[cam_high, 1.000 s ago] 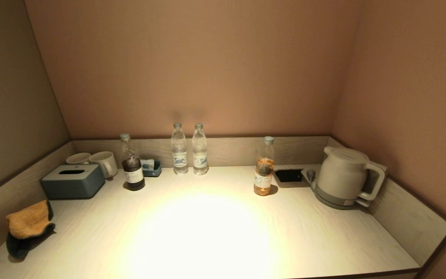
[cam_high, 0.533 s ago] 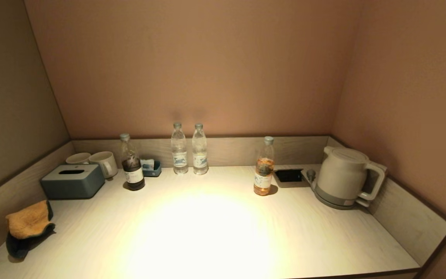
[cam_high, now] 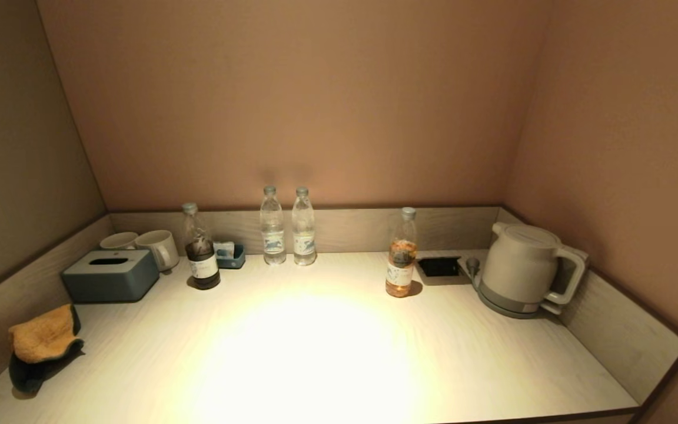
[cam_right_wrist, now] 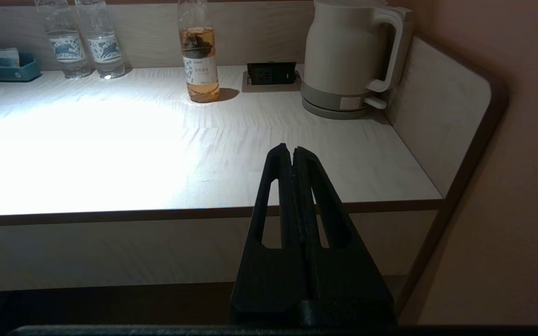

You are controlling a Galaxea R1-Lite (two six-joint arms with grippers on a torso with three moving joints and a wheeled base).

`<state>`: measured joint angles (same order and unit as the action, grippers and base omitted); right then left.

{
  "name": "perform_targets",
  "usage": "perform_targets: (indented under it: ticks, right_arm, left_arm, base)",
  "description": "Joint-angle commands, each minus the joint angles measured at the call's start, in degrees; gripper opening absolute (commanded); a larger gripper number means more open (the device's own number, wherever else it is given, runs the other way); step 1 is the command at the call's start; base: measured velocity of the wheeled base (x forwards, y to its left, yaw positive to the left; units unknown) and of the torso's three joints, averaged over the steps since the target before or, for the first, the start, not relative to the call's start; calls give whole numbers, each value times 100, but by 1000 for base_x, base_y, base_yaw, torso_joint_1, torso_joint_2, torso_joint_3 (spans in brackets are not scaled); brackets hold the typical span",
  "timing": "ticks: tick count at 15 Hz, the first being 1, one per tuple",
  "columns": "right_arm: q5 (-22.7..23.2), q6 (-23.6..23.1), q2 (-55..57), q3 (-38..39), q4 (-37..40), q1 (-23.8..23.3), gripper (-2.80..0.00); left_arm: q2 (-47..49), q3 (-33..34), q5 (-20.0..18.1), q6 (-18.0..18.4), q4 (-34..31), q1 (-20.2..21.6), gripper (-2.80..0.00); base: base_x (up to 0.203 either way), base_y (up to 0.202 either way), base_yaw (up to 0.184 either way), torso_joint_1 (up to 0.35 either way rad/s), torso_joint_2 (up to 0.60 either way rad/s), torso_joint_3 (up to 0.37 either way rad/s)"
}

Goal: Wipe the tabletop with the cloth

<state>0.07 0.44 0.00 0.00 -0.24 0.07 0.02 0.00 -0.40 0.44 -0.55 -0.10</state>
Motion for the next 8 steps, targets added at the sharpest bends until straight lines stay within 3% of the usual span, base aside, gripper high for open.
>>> perform_targets:
  ticks: [1,8]
  right_arm:
    - [1,0,0,0,-2,10,-280]
    - [1,0,0,0,-2,1,-280]
  left_arm:
    - [-2,0,5,0,-7,1,-280]
    - [-2,0,5,1,2,1,-280]
  base:
    - [0,0,0,0,0,0]
    - [0,0,0,0,0,0]
